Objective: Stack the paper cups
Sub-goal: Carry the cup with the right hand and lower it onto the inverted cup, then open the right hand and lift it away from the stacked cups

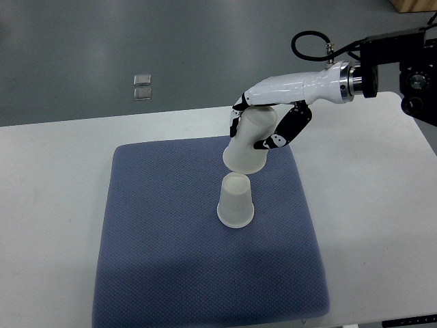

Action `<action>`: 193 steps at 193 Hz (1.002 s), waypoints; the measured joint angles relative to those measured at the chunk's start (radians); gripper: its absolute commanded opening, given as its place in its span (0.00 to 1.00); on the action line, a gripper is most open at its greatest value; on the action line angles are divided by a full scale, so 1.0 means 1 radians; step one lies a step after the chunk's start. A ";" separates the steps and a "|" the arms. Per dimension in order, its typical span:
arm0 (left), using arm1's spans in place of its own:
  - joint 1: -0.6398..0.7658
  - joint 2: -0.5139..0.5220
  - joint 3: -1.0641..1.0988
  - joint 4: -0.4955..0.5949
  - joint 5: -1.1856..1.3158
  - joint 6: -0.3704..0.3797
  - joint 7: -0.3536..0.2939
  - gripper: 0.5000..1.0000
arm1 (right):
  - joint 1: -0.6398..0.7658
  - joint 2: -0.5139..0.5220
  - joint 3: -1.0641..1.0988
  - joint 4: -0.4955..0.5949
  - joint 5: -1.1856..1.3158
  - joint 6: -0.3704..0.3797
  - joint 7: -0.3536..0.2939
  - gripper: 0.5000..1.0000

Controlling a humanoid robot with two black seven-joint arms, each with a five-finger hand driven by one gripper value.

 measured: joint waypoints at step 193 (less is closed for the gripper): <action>0.000 0.000 0.000 0.000 0.000 0.000 0.000 1.00 | -0.035 0.083 -0.035 0.004 -0.057 0.022 -0.057 0.48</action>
